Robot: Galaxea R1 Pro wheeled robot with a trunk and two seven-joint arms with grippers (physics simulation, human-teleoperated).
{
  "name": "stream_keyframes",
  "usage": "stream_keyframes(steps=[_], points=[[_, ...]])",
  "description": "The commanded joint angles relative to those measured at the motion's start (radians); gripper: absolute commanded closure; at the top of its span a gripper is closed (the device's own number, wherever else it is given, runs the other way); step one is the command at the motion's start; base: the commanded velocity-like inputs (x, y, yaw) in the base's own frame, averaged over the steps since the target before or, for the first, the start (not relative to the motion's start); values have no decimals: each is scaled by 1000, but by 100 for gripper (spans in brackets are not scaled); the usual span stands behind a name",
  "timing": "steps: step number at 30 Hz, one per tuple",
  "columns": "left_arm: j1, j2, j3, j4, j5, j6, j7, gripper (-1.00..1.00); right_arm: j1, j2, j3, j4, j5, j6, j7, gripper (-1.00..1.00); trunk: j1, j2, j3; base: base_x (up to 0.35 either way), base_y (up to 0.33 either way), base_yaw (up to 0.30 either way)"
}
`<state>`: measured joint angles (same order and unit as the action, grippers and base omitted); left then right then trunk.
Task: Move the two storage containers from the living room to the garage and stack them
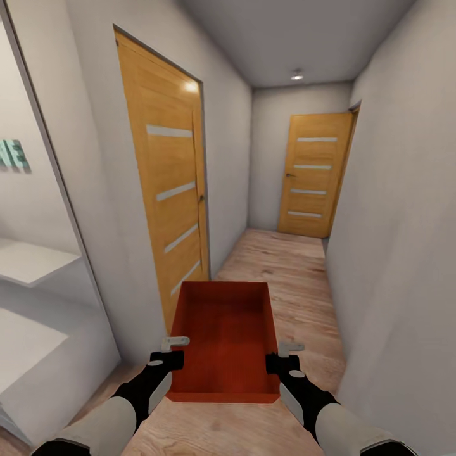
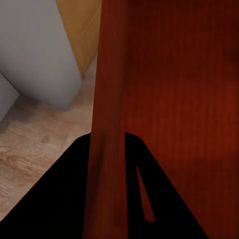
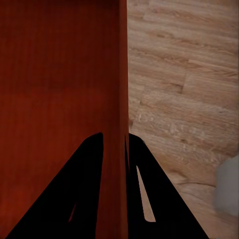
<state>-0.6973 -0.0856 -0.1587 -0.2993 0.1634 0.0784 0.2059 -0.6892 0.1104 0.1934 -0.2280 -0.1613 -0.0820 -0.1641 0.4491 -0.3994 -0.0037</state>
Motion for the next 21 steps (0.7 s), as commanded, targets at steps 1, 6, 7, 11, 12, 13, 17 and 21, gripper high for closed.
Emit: stream_keyframes(steps=[1,6,7,11,12,13,17,21], points=[[-1,0,28,-23,-5,6,9,100,0,0,6,3,-17,-5,3,100,1,-1,0,323,0,0],[-1,0,28,-23,-5,6,9,100,0,0,7,1,-17,-8,4,100,1,-1,0,323,0,0],[-1,0,28,-24,-5,6,9,100,0,1,7,1,-17,-8,4,100,1,-1,0,323,0,0],[-1,0,28,-24,-5,6,9,100,0,2,7,2,-17,-9,4,100,1,-1,0,323,0,0],[-1,0,28,-24,-5,6,9,100,0,2,7,2,-17,-8,4,100,1,-1,0,323,0,0],[-1,0,28,-24,-5,6,9,100,0,2,7,2,-17,-7,5,100,1,-1,0,323,0,0],[-1,0,28,-24,-5,6,9,100,0,3,8,2,-17,-3,3,100,1,-1,0,323,0,-62],[-1,0,28,-24,-5,6,9,100,0,3,8,2,-17,-2,3,100,1,-1,0,323,0,-209]])
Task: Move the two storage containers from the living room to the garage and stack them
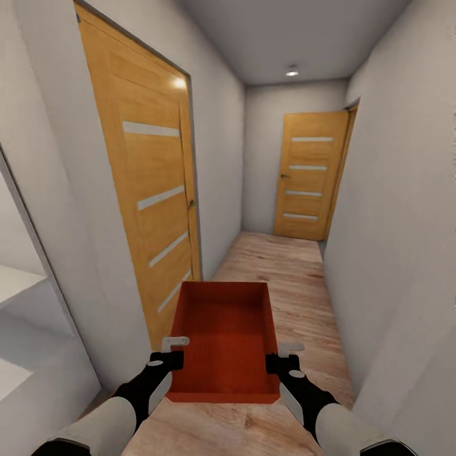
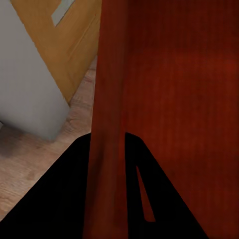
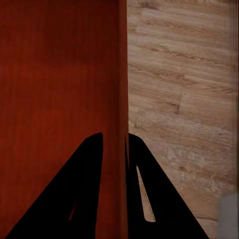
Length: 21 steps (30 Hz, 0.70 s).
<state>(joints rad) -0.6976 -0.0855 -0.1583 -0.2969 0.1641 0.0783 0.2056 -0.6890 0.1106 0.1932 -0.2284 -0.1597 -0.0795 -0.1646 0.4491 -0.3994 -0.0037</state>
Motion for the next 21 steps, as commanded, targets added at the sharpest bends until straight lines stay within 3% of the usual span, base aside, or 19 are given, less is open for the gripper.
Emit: stream_keyframes(steps=[1,12,21], points=[[0,0,28,-27,-5,6,9,100,0,3,8,3,-18,-5,4,100,1,-1,0,323,0,-237],[0,0,28,-27,-5,6,9,100,0,3,8,3,-18,-5,5,100,1,-1,0,323,0,-244],[0,0,28,-27,-6,6,9,100,0,2,8,3,-18,-6,5,100,1,-1,0,323,0,-49]])
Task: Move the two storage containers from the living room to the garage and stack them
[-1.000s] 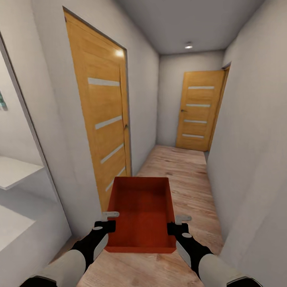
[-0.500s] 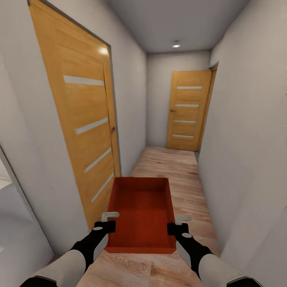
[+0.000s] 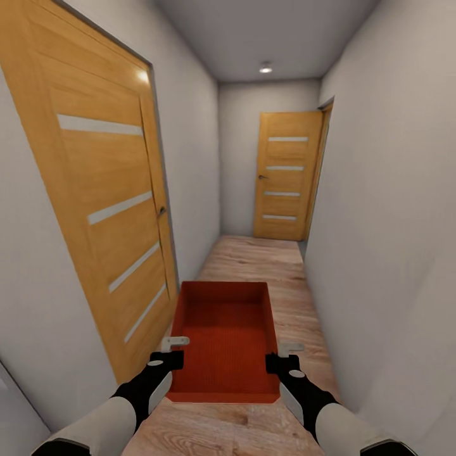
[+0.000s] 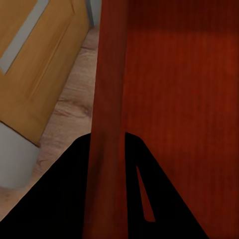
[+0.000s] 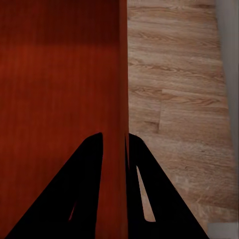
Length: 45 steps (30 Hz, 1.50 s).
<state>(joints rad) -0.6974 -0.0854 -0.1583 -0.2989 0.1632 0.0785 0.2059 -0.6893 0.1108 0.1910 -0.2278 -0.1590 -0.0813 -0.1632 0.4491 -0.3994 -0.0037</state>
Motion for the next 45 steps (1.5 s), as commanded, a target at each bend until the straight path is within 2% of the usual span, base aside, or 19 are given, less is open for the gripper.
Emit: stream_keyframes(steps=[1,13,28,45], points=[[-1,-1,28,-25,-5,6,9,100,0,1,9,2,-19,-4,4,100,1,-1,0,323,0,-5],[-1,-1,28,-25,-5,6,9,100,0,1,9,1,-19,-7,4,100,1,-1,0,323,0,-1],[-1,-1,28,-25,-5,6,9,100,0,2,10,1,-19,-4,4,100,1,-1,0,323,89,-7],[-1,-1,28,-25,-4,6,9,100,0,3,10,1,-18,-3,4,100,1,-1,0,323,95,-201]])
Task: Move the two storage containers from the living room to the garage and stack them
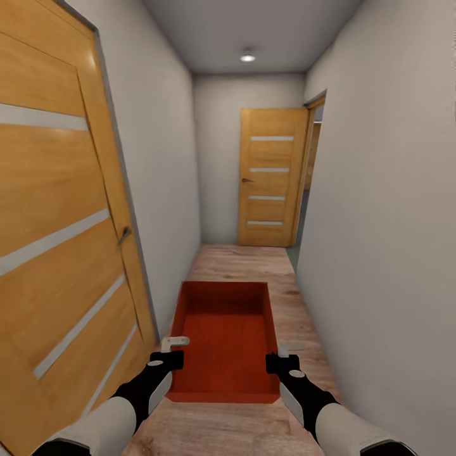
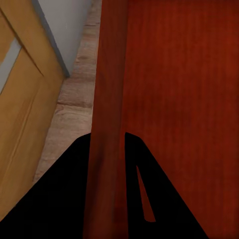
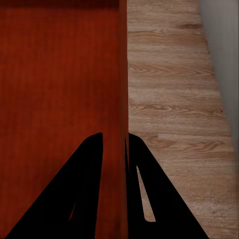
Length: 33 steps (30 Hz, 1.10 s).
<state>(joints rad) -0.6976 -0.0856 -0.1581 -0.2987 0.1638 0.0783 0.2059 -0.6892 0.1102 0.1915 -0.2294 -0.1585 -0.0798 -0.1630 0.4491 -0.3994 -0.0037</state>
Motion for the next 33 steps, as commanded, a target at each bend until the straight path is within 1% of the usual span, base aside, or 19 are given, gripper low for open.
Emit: stream_keyframes(steps=[1,6,26,33], points=[[0,0,28,-25,-5,6,9,100,0,3,9,3,-19,-5,4,100,1,-1,0,323,95,-207],[0,0,28,-25,-5,6,9,100,0,3,8,2,-20,-4,5,100,1,-1,0,323,95,-66],[0,0,28,-26,-4,5,9,100,-1,2,8,2,-20,-9,3,100,1,-1,0,323,94,-4],[0,0,28,-25,-6,5,9,100,0,3,8,2,-19,-6,2,100,1,-1,0,323,26,-175]])
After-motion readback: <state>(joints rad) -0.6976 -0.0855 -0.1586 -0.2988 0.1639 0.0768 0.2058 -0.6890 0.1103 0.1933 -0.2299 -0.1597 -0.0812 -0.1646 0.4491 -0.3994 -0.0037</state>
